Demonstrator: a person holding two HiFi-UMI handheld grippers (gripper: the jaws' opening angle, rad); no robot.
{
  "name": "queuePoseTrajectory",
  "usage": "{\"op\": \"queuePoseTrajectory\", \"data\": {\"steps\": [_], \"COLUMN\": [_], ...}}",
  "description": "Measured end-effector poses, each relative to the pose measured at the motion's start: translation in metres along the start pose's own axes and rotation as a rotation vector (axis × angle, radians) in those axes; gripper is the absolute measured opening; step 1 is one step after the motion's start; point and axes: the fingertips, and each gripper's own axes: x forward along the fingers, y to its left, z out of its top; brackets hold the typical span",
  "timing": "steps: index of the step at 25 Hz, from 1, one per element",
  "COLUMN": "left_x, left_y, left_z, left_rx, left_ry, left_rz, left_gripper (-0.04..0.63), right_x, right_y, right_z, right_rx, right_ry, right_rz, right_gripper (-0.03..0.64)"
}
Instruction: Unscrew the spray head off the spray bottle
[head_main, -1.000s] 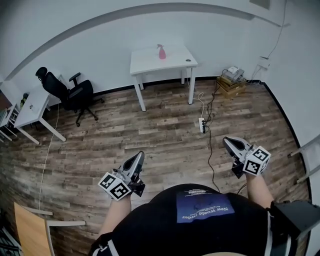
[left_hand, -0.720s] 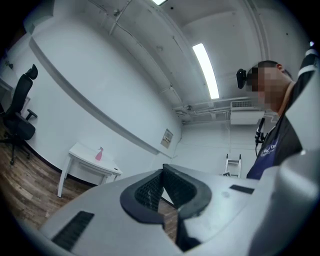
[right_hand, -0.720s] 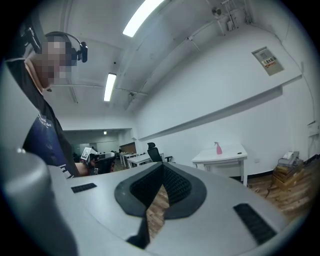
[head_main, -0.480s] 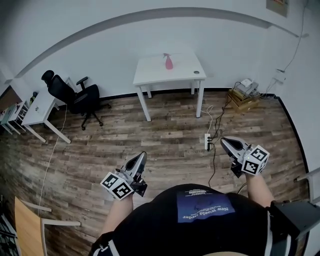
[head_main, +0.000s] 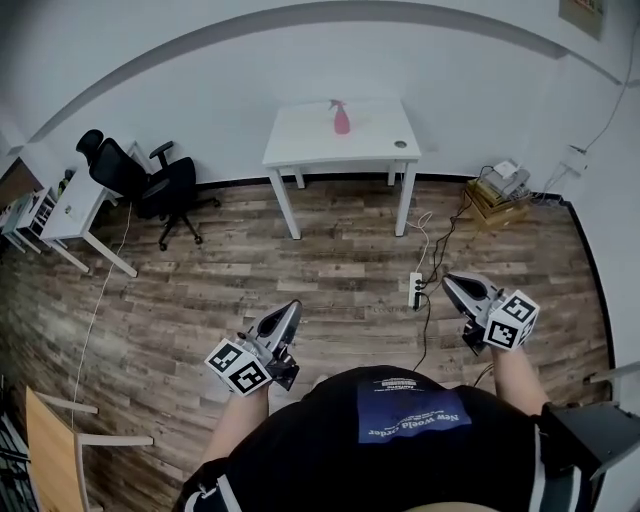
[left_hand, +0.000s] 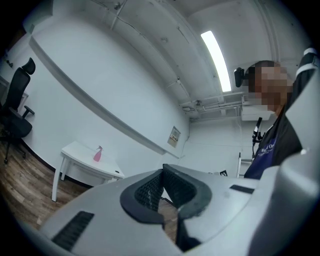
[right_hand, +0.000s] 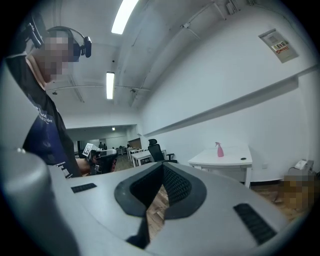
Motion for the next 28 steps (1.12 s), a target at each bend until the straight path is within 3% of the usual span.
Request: {"op": "queuePoseTrajectory", "data": {"steps": [10, 15, 22, 28], "left_x": [0.044, 0.047, 0.041, 0.037], "left_y": [0.109, 0.166, 0.239, 0.277], "left_z": [0.041, 0.082, 0.113, 0.123], "left_rx": [-0.059, -0.036, -0.051, -0.064], "left_ry": [0.010, 0.001, -0.002, -0.018], "left_rz": [-0.108, -0.166, -0.174, -0.145], "left_gripper": [-0.005, -0.005, -0.005, -0.005], "right_x": [0.100, 0.156, 0.232, 0.273], "right_y": [-0.034, -0.033, -0.033, -0.045], "right_z": [0.024, 0.043, 0.058, 0.057], "right_rx": [-0.025, -0.041, -0.041, -0.036], "right_ry": [0.005, -0.015, -0.029, 0.001], "right_rz": [-0.087, -0.135, -0.148, -0.135], "right_gripper": [-0.006, -0.006, -0.006, -0.006]}}
